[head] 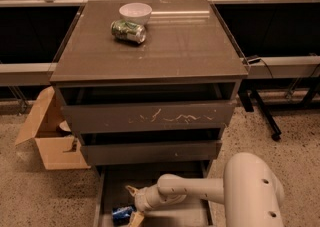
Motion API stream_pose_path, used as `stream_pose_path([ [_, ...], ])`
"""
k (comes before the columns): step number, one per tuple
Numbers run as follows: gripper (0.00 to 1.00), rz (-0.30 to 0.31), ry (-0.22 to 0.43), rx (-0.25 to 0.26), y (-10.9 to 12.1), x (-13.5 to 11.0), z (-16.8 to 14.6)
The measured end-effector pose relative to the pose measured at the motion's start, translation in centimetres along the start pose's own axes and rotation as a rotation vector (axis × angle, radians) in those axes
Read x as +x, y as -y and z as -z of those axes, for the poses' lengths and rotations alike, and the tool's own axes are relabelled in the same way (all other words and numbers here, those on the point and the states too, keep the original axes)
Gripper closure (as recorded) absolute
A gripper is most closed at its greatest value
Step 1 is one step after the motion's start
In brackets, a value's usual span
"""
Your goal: Pick pepsi can from bottom drawer and place on counter
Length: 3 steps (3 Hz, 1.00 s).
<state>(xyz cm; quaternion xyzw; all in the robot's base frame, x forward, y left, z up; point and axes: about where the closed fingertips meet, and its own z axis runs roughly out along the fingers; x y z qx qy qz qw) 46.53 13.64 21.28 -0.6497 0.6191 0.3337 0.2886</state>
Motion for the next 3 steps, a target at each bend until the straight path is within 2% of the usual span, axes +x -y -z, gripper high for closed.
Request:
stream_pose_path([
  [2, 0.00, -0.011, -0.018, 0.019, 0.6, 0.7, -0.8],
  [3, 0.00, -0.003, -0.014, 0.047, 2.1, 1.6, -2.1],
])
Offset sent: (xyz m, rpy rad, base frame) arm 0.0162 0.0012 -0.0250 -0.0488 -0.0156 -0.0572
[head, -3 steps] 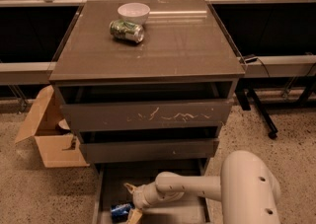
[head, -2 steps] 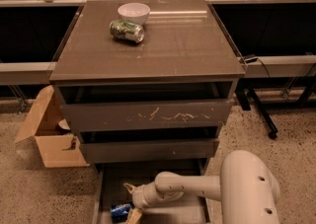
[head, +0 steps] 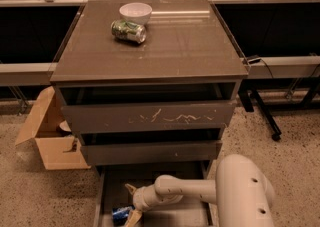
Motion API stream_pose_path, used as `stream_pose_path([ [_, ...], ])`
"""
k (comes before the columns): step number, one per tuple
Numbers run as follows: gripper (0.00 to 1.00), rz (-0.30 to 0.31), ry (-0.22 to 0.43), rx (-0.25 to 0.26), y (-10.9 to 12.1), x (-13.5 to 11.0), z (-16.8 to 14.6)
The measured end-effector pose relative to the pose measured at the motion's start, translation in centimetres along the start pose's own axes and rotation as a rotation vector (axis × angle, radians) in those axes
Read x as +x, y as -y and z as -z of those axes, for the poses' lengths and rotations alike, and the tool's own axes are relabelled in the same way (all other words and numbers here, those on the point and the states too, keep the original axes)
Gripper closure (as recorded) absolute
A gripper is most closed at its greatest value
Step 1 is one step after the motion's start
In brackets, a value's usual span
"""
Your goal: Pick pepsi can from bottom drawer and place on counter
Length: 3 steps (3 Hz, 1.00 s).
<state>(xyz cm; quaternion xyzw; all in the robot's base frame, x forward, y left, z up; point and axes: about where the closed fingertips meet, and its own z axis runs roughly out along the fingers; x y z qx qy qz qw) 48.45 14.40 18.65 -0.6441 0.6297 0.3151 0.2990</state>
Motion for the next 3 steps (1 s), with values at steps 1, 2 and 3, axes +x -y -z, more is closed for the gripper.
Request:
stream_pose_path([
  [1, 0.00, 0.007, 0.011, 0.016, 0.9, 0.6, -0.7],
  [2, 0.00, 0.014, 0.005, 0.026, 1.7, 1.3, -1.5],
  [3, 0.00, 0.008, -0.009, 0.020, 1.9, 2.5, -2.6],
])
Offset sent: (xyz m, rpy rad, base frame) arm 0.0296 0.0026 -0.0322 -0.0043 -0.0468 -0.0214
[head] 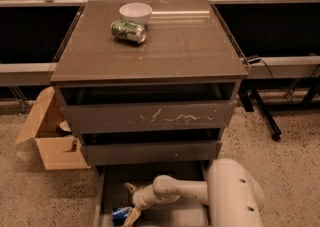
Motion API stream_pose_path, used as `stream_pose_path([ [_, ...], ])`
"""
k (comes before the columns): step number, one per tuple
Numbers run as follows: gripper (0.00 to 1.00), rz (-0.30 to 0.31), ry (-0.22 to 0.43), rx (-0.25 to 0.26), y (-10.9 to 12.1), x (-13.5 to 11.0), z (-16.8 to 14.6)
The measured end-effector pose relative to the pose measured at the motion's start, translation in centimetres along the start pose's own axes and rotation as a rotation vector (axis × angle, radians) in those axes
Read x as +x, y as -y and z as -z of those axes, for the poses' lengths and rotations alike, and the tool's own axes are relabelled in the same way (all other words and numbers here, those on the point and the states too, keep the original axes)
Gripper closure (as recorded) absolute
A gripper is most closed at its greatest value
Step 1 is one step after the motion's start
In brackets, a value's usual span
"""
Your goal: Pick pepsi can from bottom drawer and place on counter
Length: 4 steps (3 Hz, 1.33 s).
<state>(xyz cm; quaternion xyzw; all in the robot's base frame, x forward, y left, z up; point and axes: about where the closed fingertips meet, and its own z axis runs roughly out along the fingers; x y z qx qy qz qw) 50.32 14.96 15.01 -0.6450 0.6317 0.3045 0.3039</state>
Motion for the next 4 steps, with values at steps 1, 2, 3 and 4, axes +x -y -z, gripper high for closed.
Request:
stream_pose_path([
  [1, 0.00, -0.007, -0.012, -0.011, -0.1, 0.9, -0.9],
  [2, 0.00, -0.015, -0.017, -0.032, -0.5, 1.6, -1.9],
  [3, 0.17, -0.015, -0.022, -0.043, -0.9, 2.2, -2.4],
  [4, 0.42, -0.010, -0.025, -0.047, -1.5, 2.4, -2.6],
])
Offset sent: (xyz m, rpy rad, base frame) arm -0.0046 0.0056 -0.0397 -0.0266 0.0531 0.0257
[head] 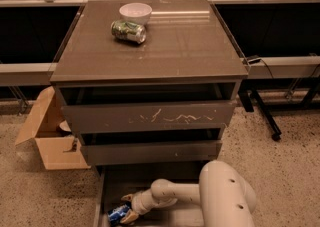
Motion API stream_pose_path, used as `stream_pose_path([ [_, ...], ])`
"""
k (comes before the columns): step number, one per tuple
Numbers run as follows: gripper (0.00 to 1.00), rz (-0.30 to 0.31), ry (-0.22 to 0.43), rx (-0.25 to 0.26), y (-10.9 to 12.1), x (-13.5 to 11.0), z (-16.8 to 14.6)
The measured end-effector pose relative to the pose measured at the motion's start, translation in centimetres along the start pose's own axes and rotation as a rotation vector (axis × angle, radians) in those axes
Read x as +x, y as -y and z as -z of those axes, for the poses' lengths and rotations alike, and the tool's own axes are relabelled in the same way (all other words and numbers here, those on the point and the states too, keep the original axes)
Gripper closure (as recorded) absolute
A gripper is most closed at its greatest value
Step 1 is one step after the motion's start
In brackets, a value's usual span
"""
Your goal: Pick pepsi can from bottom drawer and place on counter
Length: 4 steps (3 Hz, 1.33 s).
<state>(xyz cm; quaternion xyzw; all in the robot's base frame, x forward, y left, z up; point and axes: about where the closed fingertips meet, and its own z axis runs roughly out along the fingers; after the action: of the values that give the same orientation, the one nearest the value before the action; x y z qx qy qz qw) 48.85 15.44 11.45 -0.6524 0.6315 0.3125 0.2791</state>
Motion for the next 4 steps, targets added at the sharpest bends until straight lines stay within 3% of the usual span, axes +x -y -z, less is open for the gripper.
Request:
stream_pose_path([
  [2, 0.89, 0.029, 0.033, 0.024, -2.2, -0.8, 1.5],
  [3, 1.00, 0.080, 0.116, 0.047, -4.0, -2.0, 5.2],
  [4, 1.00, 0.130, 0.207, 0.089, -5.6, -1.9, 10.8],
])
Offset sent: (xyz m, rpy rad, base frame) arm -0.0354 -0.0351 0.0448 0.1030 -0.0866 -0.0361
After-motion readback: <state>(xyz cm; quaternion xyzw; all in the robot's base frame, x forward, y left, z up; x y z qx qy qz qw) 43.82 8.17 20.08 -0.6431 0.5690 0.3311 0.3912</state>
